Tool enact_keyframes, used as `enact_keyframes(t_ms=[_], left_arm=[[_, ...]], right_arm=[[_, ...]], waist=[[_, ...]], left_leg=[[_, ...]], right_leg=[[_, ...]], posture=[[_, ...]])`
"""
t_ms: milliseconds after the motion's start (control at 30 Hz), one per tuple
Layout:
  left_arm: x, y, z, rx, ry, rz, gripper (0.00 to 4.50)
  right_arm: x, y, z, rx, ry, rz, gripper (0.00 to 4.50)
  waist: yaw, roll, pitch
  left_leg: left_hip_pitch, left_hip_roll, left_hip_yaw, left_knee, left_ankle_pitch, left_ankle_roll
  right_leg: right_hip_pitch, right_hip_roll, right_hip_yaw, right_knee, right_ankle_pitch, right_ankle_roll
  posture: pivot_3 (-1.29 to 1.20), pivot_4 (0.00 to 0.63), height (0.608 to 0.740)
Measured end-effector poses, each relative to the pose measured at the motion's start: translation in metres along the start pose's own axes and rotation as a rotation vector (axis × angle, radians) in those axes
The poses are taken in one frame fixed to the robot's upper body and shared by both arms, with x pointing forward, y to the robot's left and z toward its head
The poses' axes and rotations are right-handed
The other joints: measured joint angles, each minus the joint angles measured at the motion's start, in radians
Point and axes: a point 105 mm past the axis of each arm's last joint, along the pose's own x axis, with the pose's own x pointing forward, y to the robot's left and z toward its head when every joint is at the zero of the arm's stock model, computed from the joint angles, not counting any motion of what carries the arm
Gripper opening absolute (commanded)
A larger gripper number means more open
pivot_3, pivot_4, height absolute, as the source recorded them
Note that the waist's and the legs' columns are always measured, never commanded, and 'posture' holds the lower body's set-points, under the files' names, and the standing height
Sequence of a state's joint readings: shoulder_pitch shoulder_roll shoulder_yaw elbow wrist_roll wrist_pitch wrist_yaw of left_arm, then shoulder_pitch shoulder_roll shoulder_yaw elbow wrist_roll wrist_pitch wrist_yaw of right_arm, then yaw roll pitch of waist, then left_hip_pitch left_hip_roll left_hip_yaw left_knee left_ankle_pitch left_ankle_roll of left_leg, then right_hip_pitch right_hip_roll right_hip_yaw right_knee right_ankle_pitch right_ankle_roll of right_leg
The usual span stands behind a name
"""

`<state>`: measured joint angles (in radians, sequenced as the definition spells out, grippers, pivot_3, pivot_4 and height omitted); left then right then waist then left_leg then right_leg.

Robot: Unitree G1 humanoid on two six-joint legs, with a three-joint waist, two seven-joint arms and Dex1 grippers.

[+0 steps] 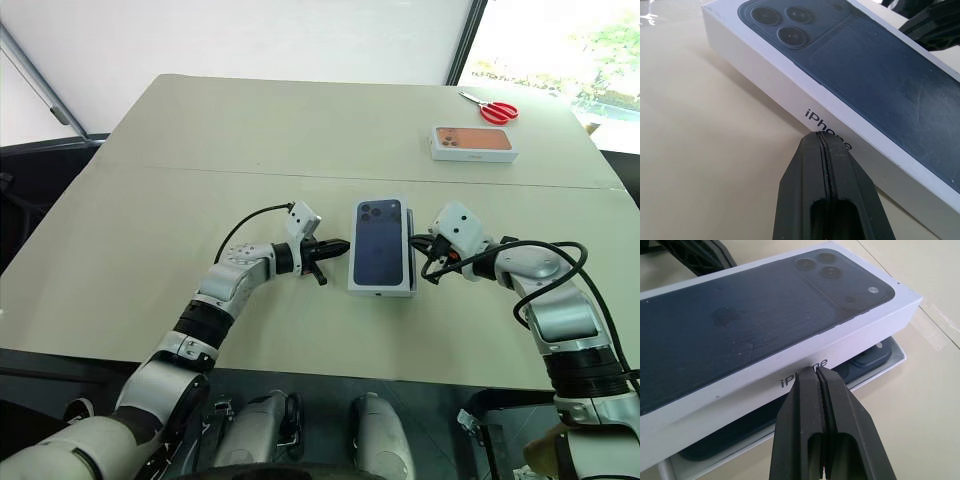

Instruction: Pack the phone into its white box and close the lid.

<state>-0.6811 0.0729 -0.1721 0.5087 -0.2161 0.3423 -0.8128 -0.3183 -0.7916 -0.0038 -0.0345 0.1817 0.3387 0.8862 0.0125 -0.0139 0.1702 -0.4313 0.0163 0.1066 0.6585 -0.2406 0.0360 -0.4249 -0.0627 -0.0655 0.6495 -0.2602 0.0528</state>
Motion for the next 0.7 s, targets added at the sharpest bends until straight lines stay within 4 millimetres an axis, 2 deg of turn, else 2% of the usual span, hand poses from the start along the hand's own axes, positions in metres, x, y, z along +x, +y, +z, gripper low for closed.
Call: enact_keyframes(t_ms=[300,700], left_arm=[[0.011,-0.004,0.011,0.023,-0.033,-0.010,0.00],[0.016,-0.005,0.001,0.011,-0.013,-0.011,0.00]], right_arm=[[0.002,-0.007,-0.012,0.007,0.045,-0.042,0.06],[0.001,-0.009,-0.016,-0.004,0.058,-0.046,0.06]], waist=[[0.000,0.000,0.000],[0.000,0.000,0.000]], left_leg=[[0.000,0.000,0.000,0.002,0.000,0.001],[0.000,0.000,0.000,0.003,-0.001,0.001]], right_leg=[[0.000,0.000,0.000,0.000,0.000,0.000],[0.001,0.000,0.000,0.001,0.000,0.000]], posture=[[0.00,0.150,0.740],[0.00,0.150,0.740]])
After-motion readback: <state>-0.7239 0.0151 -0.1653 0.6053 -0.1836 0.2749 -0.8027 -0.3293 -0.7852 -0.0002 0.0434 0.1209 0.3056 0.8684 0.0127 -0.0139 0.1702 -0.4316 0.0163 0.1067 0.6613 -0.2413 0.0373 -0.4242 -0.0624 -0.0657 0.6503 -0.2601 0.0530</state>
